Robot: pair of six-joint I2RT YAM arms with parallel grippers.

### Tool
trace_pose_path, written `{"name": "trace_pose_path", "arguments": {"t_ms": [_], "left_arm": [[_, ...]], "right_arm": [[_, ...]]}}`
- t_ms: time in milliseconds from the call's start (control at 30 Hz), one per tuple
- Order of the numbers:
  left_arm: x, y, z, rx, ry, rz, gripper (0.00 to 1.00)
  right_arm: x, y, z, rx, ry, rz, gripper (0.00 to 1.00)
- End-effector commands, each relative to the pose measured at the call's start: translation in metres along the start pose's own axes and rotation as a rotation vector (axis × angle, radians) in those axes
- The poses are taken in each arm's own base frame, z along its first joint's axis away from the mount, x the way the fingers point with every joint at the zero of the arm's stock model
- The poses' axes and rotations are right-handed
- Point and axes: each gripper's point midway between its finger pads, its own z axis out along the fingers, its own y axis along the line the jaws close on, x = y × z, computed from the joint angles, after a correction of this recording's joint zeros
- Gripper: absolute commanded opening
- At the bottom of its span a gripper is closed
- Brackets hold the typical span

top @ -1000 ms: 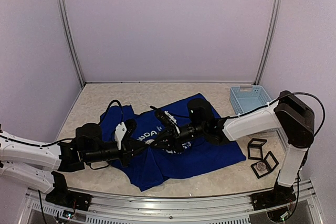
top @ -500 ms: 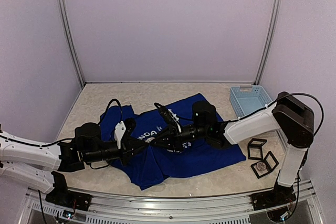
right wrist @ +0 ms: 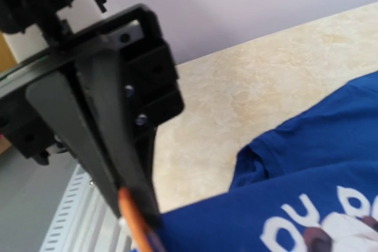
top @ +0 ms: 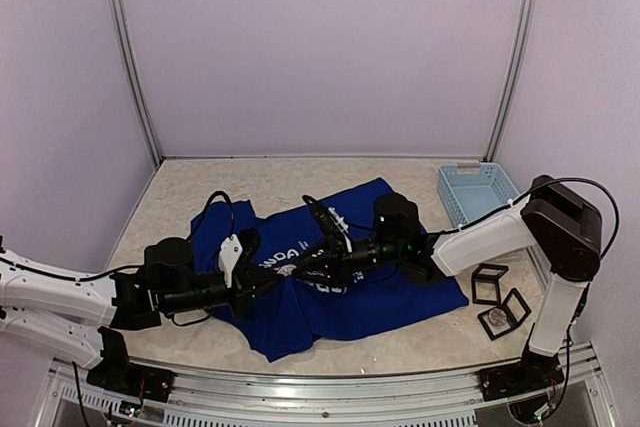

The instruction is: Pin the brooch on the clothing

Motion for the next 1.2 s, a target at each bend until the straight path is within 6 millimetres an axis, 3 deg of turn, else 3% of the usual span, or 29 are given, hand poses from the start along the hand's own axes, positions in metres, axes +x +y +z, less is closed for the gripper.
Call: {"name": "trace_pose_path", "arguments": {"t_ms": [0,300,467,567,733,800,900,933,1067,1167], "left_arm": [[-0.001,0.003,0.001,-0.054,0.004,0.041,0.00],[0.011,0.013,0.005,-0.149,0.063,0.111,0.00],[0.026,0.024,0.017,-0.318,0.200,0.271,0.00],[0.053,0.021,0.026,-0.375,0.350,0.416,0.00],[0.113,0.009,0.030,-0.360,0.668,0.642,0.00],[0.129,0.001,0.028,-0.309,0.756,0.669,0.13],[0.133,-0.020,0.023,-0.222,0.821,0.683,0.50],[0.133,-0.029,0.021,-0.181,0.838,0.678,0.58],[0.128,-0.059,0.007,-0.059,0.903,0.653,0.78],[0.122,-0.071,-0.003,-0.025,0.953,0.620,0.80]], "right_arm": [[-0.018,0.004,-0.014,0.022,-0.021,-0.098,0.35],[-0.018,-0.006,-0.029,0.126,0.034,-0.131,0.42],[-0.011,-0.055,-0.048,0.426,0.145,-0.071,0.42],[-0.003,-0.069,-0.066,0.559,0.181,-0.059,0.42],[0.004,-0.062,-0.088,0.624,0.159,-0.065,0.43],[0.008,-0.059,-0.093,0.632,0.150,-0.059,0.43],[0.019,-0.059,-0.100,0.652,0.164,-0.046,0.43],[0.022,-0.059,-0.102,0.662,0.170,-0.042,0.43],[0.030,-0.069,-0.113,0.744,0.207,-0.026,0.43],[0.028,-0.078,-0.126,0.813,0.208,-0.011,0.43]]}}
